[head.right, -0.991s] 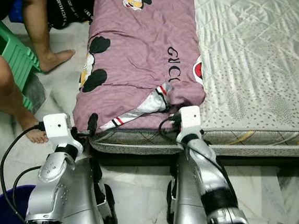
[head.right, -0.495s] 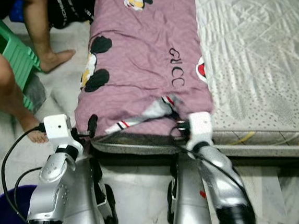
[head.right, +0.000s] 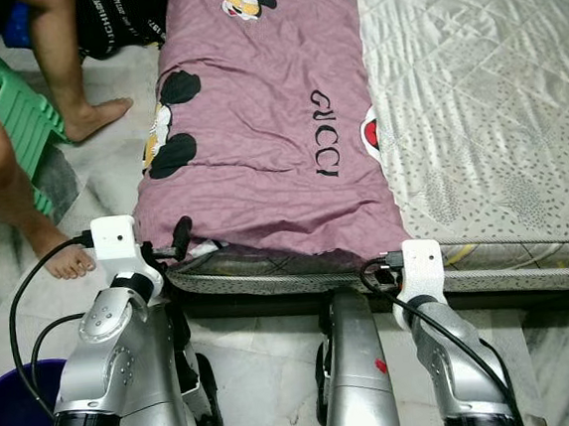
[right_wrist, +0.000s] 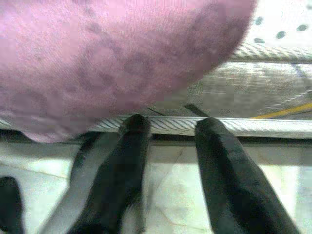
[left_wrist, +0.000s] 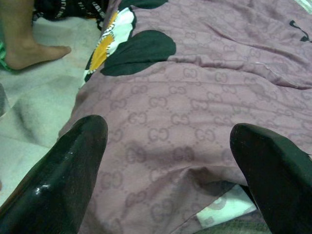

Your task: Clean up the room

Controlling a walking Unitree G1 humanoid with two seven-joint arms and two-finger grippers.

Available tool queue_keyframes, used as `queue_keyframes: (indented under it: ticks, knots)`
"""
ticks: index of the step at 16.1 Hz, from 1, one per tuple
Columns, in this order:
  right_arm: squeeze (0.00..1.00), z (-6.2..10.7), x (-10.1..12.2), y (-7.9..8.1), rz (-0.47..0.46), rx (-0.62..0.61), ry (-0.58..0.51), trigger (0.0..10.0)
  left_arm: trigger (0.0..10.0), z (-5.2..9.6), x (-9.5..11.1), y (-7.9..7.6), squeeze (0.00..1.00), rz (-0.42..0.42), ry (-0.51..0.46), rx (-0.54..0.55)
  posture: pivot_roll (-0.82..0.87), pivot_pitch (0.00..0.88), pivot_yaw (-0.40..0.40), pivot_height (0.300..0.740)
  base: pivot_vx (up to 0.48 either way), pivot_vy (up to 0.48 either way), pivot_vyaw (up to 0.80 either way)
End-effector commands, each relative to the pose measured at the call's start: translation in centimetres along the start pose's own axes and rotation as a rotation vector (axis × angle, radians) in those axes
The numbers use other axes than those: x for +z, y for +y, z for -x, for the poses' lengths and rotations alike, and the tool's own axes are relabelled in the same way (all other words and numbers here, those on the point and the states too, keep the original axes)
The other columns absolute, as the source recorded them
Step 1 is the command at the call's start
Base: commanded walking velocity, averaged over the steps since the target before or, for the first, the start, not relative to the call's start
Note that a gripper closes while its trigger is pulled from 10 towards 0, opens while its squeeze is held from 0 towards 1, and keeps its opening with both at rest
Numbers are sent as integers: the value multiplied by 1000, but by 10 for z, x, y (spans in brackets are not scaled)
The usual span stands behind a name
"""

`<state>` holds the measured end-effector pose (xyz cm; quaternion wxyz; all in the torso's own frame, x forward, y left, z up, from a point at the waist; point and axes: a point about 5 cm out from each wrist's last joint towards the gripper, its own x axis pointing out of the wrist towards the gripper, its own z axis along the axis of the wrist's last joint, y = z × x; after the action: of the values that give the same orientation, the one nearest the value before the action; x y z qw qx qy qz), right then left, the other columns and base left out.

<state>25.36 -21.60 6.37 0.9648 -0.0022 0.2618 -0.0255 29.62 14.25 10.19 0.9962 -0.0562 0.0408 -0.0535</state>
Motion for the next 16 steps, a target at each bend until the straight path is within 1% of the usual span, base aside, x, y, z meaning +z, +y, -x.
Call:
queue_keyframes:
  ticks: [1,2,3,4,5,6,7,8,9,10,11,12,13,15,16]
  knots:
    - [1000,5,-4,-16,50,-96,19,10000,10000,2,-8,3,0,-4,28,13,-39,254,-27,554,0,0,0]
    - [1000,2,12,-36,135,-232,-59,10000,10000,1,-8,2,0,-2,29,12,-39,253,-25,554,0,0,0]
    - [1000,3,25,-40,187,-279,-123,10000,10000,0,-8,2,0,-3,29,11,-39,250,-23,554,0,0,0]
    - [1000,3,31,-41,202,-285,-146,10000,10000,0,-8,1,0,-3,29,11,-39,250,-23,554,0,0,0]
    - [1000,3,59,-39,215,-316,-278,10000,10000,-1,-7,1,0,-5,25,9,-37,246,-21,554,0,0,0]
    - [1000,2,72,-31,192,-280,-347,10000,10000,-1,-5,1,0,-4,18,10,-36,244,-21,554,0,0,0]
    - [1000,1,85,-17,164,-198,-421,10000,10000,-2,-4,2,0,-3,9,12,-35,243,-23,554,0,0,0]
    - [1000,-2,90,-3,139,-116,-444,10000,10000,-3,-3,1,0,-1,5,13,-33,241,-24,554,0,0,0]
    - [1000,-7,88,6,141,-70,-430,10000,10000,-3,-3,1,0,0,2,14,-32,240,-24,554,0,0,0]
    - [1000,-14,83,15,137,-27,-392,10000,10000,-2,-3,1,0,2,2,13,-33,239,-23,554,0,0,0]
    - [1000,-35,66,35,133,76,-257,10000,10000,-3,-2,-2,0,5,-1,8,-16,237,-21,554,0,0,0]
    - [1000,-44,57,45,99,128,-192,10000,10000,-3,-2,-3,0,4,-4,3,-7,236,-21,554,0,0,0]
    - [1000,-51,46,51,135,157,-114,10000,10000,-3,0,-2,0,3,-6,3,-7,236,-21,554,0,0,0]
    - [1000,-54,34,57,54,227,-30,10000,10000,-2,0,3,0,-4,-9,13,4,231,-24,554,0,0,0]
    - [1000,-55,14,49,-54,214,100,10000,10000,-1,-1,5,0,-5,-7,22,9,228,-29,554,0,0,0]
